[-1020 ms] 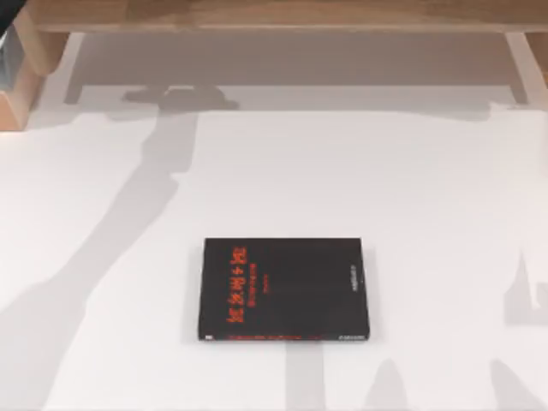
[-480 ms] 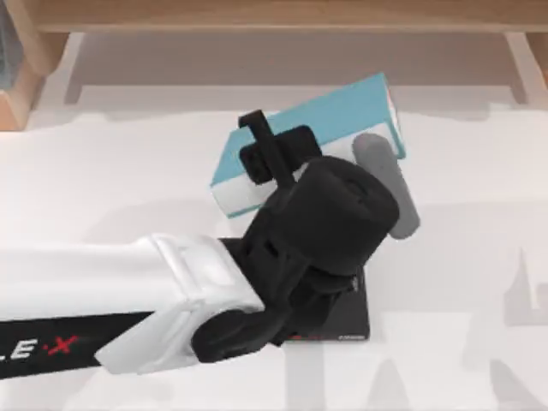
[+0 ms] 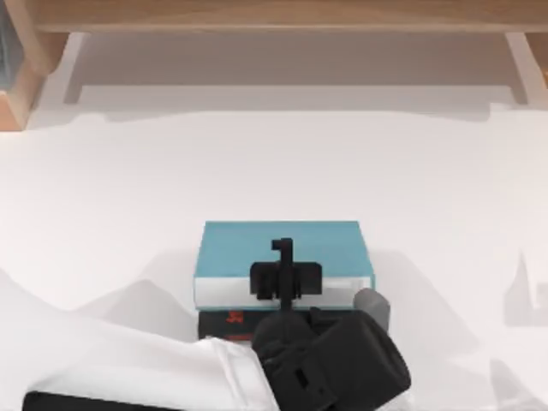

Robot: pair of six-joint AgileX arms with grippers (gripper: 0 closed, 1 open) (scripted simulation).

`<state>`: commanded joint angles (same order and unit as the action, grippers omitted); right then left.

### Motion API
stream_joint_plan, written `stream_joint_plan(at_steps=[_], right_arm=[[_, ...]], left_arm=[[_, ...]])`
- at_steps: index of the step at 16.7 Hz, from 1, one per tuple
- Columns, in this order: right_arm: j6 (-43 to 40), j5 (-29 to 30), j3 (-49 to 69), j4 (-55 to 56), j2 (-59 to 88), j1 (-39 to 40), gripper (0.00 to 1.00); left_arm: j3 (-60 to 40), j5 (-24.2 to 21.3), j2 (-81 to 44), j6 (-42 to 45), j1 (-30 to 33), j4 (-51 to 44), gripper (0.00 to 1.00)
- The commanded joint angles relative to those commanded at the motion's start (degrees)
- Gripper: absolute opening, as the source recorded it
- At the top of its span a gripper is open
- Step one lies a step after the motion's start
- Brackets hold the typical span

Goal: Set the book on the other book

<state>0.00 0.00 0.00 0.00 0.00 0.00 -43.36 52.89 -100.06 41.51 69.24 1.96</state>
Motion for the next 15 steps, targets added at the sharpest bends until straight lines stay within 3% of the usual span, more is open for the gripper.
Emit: stream_joint_plan(at_steps=[10, 15], right_arm=[[0.0, 0.0, 0.0, 0.0, 0.0, 0.0, 1.0], [0.0, 0.0, 0.0, 0.0, 0.0, 0.0, 1.0]], left_arm=[[0.01, -0.48, -0.63, 1.13, -0.82, 1.54, 0.0], [0.01, -0.48, -0.63, 1.13, -0.82, 1.54, 0.38]])
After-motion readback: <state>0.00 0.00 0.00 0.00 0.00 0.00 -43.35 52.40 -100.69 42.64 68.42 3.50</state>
